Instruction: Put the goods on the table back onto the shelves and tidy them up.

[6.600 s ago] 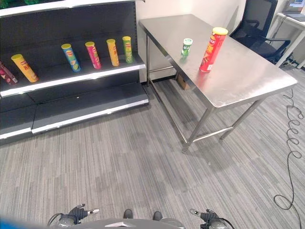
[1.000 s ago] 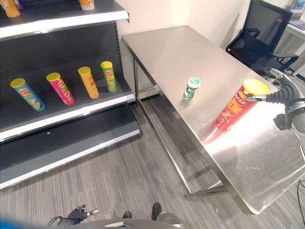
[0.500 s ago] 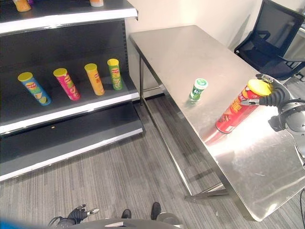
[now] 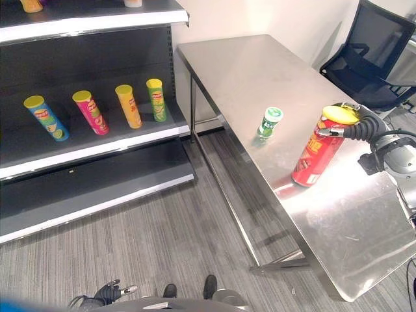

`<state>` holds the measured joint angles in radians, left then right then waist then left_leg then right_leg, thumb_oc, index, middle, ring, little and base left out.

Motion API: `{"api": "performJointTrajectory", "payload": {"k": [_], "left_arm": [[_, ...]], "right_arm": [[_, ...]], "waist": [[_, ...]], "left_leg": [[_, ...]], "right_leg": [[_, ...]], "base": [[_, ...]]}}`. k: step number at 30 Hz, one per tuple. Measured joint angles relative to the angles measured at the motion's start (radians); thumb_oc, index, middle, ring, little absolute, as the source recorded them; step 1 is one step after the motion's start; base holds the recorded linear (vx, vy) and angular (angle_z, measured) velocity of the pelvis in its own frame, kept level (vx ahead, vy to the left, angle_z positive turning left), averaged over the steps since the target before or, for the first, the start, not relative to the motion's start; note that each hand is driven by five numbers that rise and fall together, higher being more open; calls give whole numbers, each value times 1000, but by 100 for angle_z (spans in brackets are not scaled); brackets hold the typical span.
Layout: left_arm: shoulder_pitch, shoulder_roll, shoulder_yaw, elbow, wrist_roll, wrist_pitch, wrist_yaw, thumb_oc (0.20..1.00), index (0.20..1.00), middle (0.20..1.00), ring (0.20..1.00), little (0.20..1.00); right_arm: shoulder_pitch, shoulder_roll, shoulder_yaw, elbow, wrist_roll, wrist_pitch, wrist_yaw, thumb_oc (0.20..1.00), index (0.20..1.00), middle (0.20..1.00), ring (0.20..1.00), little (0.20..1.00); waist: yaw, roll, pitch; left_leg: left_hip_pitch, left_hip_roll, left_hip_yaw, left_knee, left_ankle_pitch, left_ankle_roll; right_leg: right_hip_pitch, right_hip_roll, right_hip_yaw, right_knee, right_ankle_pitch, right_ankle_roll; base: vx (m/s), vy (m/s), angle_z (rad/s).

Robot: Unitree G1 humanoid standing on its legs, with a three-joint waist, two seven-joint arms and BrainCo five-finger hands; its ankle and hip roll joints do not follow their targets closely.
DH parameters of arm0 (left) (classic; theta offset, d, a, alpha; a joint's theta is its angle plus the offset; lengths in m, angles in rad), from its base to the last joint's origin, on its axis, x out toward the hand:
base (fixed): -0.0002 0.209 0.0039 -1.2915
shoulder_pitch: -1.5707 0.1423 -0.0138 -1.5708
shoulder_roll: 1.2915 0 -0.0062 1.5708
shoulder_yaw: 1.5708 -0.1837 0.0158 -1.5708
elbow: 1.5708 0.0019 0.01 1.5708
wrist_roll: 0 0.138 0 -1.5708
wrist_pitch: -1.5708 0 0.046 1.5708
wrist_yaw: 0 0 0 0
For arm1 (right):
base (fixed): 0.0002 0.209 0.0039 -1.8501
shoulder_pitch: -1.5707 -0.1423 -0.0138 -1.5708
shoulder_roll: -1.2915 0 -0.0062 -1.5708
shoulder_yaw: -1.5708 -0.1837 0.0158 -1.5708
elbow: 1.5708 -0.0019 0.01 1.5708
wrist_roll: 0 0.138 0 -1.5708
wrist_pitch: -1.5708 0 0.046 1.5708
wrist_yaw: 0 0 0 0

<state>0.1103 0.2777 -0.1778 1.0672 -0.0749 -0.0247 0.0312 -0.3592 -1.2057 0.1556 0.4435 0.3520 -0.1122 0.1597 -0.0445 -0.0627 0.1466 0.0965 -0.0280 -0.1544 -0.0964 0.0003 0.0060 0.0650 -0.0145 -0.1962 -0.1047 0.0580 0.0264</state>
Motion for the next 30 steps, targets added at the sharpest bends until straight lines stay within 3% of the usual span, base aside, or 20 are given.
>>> {"api": "performJointTrajectory", "payload": {"k": [5,10,13,14,16,17,18,19,20,21,22,23,25,26,28,29,30], "left_arm": [[8,-1,42,2,0,-1,3,1000,1000,1000,1000,1000],[46,0,111,-4,0,0,6,1000,1000,1000,1000,1000],[-4,-3,154,-23,-22,-9,7,1000,1000,1000,1000,1000],[-42,-13,180,-36,-55,-14,10,1000,1000,1000,1000,1000],[-54,-2,161,-6,-71,-11,13,1000,1000,1000,1000,1000],[-72,3,168,37,-71,-8,21,1000,1000,1000,1000,1000],[-62,-3,175,34,-70,-8,31,1000,1000,1000,1000,1000],[-44,-3,177,34,-68,-6,33,1000,1000,1000,1000,1000],[-20,-19,185,42,-60,-6,39,1000,1000,1000,1000,1000],[-26,-29,144,49,-54,-8,43,1000,1000,1000,1000,1000],[-26,-21,128,58,-28,-8,44,1000,1000,1000,1000,1000],[-8,-24,119,37,-14,-9,47,1000,1000,1000,1000,1000],[-8,31,102,38,14,-9,51,1000,1000,1000,1000,1000],[-13,55,99,37,17,-10,51,1000,1000,1000,1000,1000],[-26,86,91,29,19,-10,52,1000,1000,1000,1000,1000],[-35,107,87,30,18,-9,57,1000,1000,1000,1000,1000],[-37,108,87,29,18,-9,62,1000,1000,1000,1000,1000]], "right_arm": [[168,20,-171,-98,-2,-1,-28,200,200,200,200,200],[340,163,-410,-276,-40,-8,-110,200,200,200,200,200],[366,192,-461,-326,-49,-21,-152,200,200,200,200,200],[421,239,-541,-360,-79,-27,-184,200,200,200,200,200],[412,272,-575,-367,-105,-32,-205,200,200,200,200,200],[412,333,-641,-370,-123,-30,-241,200,200,200,200,200],[396,331,-657,-372,-159,-28,-282,200,200,200,200,200],[400,331,-665,-397,-175,-25,-284,200,200,200,200,200],[429,331,-711,-424,-236,-24,-300,200,200,200,200,200],[449,306,-742,-437,-248,-15,-334,200,200,200,200,200],[454,285,-752,-469,-277,-3,-341,200,200,200,200,200],[457,236,-774,-486,-278,-4,-375,200,200,200,200,200],[479,207,-774,-480,-313,-2,-399,200,200,200,200,200],[483,165,-774,-473,-319,0,-402,200,200,200,200,200],[479,74,-773,-464,-349,2,-415,200,200,200,200,200],[447,70,-738,-475,-351,-8,-439,200,200,200,200,200],[442,67,-721,-489,-351,-15,-438,200,200,200,200,200]], "waist": [[0,11,5],[-3,17,9],[14,6,79],[15,-23,119],[22,-24,122],[14,-33,127],[3,-8,121],[21,3,116],[8,31,72],[2,66,37],[14,59,39],[-5,79,16],[-12,40,-49],[-20,23,-53],[-42,18,-53],[-35,31,-56],[-25,40,-52]], "left_leg": [[3,2,-17,-2,0,-3],[1,18,-24,-2,-4,-14],[-146,-28,-28,204,-6,-48],[-199,-22,56,244,-5,-103],[-215,79,139,183,-12,-113],[-230,152,194,71,-3,-113],[-256,252,261,-6,0,-110],[-220,255,261,1,8,-98],[-182,208,251,0,12,-94],[-141,131,241,0,15,-60],[-123,73,245,-6,12,-6],[-97,25,257,-6,29,40],[-77,-60,264,1,31,89],[-74,-82,255,1,27,111],[-59,-101,216,2,29,131],[-51,-81,197,2,21,118],[-43,-64,195,2,9,98]], "right_leg": [[9,2,-14,0,-5,-6],[9,19,-16,0,-13,-20],[-12,10,-25,5,-19,-20],[-7,-37,-117,-1,-26,-63],[-4,-36,-138,0,-38,-69],[-9,-34,-161,-1,-45,-66],[-17,-23,-170,0,-33,-32],[-5,-29,-154,0,-37,-14],[8,-47,-168,0,-53,7],[8,-69,-154,20,-48,41],[9,-129,-141,58,-59,67],[6,-181,-125,134,-73,88],[-40,-279,-92,248,-80,82],[-87,-314,-75,356,-72,83],[-210,-364,-50,608,-50,54],[-256,-285,-5,626,-116,73],[-257,-217,5,571,-124,77]], "base": [[5,-65,8],[-8,-71,5],[-92,55,65],[85,197,135],[118,284,113],[234,430,106],[296,506,46],[461,833,11],[397,864,-19],[366,895,-14],[185,577,-23],[178,549,-26],[169,662,0],[89,500,31],[46,243,65],[36,168,62],[20,135,42]]}}
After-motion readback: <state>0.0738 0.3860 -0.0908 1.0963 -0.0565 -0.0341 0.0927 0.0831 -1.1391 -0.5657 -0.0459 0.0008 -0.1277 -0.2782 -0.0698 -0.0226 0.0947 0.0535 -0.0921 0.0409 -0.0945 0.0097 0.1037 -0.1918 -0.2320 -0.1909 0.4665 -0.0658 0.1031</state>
